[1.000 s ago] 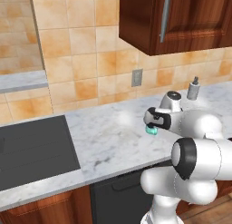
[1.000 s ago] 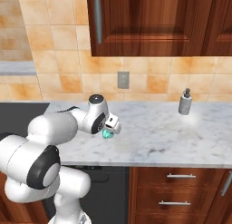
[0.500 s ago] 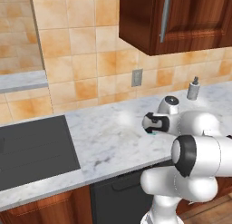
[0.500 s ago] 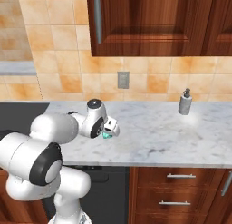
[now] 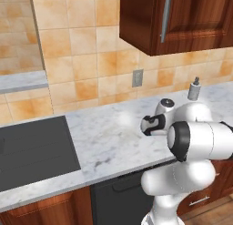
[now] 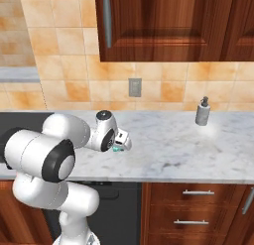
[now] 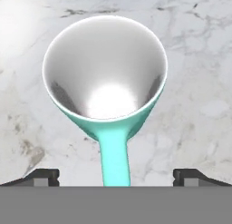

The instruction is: Move the mug from next to the sink to the open cabinet. Then, move the bowl with the onion to the fridge to clear the area for faucet cleaning.

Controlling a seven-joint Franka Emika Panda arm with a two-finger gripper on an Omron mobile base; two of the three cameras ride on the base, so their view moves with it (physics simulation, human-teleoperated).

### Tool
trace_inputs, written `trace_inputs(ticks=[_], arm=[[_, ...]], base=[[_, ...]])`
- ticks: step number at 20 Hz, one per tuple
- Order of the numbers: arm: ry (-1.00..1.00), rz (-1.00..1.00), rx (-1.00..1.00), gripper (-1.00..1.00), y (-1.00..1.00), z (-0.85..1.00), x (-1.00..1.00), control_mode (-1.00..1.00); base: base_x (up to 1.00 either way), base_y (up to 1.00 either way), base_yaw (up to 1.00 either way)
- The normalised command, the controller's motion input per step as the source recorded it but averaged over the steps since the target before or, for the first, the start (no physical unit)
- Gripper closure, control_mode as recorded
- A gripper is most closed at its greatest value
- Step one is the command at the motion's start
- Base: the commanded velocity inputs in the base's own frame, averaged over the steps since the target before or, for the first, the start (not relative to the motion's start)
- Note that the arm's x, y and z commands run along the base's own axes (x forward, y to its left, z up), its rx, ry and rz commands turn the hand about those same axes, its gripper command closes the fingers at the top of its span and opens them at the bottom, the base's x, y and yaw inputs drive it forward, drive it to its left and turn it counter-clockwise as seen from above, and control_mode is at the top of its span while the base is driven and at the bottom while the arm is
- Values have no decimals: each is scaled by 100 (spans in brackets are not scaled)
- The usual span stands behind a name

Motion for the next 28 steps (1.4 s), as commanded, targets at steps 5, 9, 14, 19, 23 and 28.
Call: trace_inputs(ticks=[5, 9, 14, 19, 23, 28], arm=[[0, 0, -1, -100, 0, -14, 30, -100], [0, 0, 0, 100, 0, -4, 5, -100], [0, 0, 0, 100, 0, 2, 0, -100], [-2, 0, 0, 100, 1, 33, -9, -100], [-22, 0, -4, 100, 14, 87, -47, -100], [-30, -2, -7, 100, 9, 100, -66, -100]], base=[[0, 0, 0], [0, 0, 0], [0, 0, 0], [0, 0, 0], [0, 0, 0], [0, 0, 0]])
